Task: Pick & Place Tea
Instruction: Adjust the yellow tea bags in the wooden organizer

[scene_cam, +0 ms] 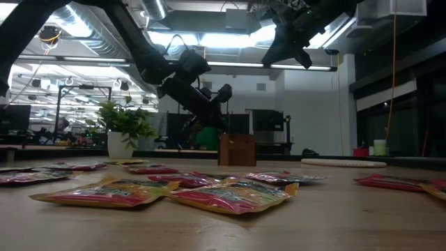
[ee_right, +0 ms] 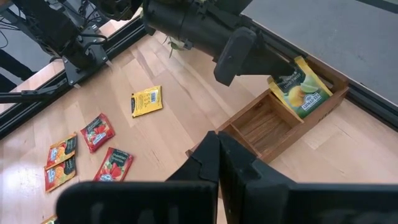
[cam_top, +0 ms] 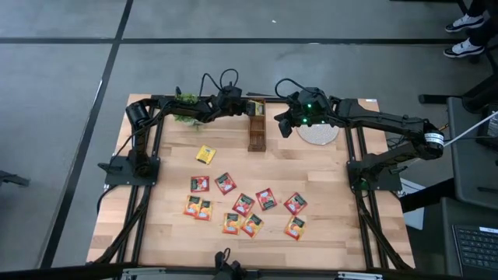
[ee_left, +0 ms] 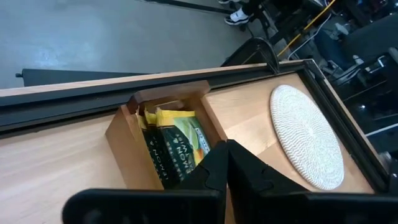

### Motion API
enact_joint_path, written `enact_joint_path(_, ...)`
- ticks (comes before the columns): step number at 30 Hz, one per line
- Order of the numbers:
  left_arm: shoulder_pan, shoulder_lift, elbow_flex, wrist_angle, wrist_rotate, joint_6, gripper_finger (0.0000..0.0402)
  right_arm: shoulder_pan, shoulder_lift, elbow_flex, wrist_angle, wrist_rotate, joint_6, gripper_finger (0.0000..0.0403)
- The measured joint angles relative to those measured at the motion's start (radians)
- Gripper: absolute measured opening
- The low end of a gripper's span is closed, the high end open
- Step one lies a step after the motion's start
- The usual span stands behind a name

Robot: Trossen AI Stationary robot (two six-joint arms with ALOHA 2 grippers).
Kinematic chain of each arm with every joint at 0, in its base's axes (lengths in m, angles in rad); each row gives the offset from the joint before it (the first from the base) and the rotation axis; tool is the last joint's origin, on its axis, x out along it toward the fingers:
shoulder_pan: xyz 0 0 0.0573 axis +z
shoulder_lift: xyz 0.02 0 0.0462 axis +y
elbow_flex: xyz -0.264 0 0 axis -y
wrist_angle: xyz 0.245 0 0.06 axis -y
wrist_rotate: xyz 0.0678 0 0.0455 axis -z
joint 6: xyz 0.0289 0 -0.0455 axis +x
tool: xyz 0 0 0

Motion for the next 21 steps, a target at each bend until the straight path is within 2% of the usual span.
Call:
enact_joint_path(7, 0.003, 0.000, 0.000, 0.004, -0.003, 0.003, 0.0001, 0.000, 0.000, 0.000, 0.000, 0.000, 0.000, 0.0003)
enact_joint_path(12, 0.045, -0.008, 0.001, 0.033, -0.002, 0.010, 0.0003, 0.000, 0.000, 0.000, 0.000, 0.000, 0.000, 0.0003)
enact_joint_path(15, 0.075, -0.008, 0.000, 0.023, 0.034, 0.006, 0.0001, 0.000, 0.000, 0.000, 0.000, 0.000, 0.000, 0.0003)
enact_joint_path(21, 0.089, -0.008, 0.001, -0.051, 0.021, 0.037, 0.0001, 0.000, 0.000, 0.000, 0.000, 0.000, 0.000, 0.0003)
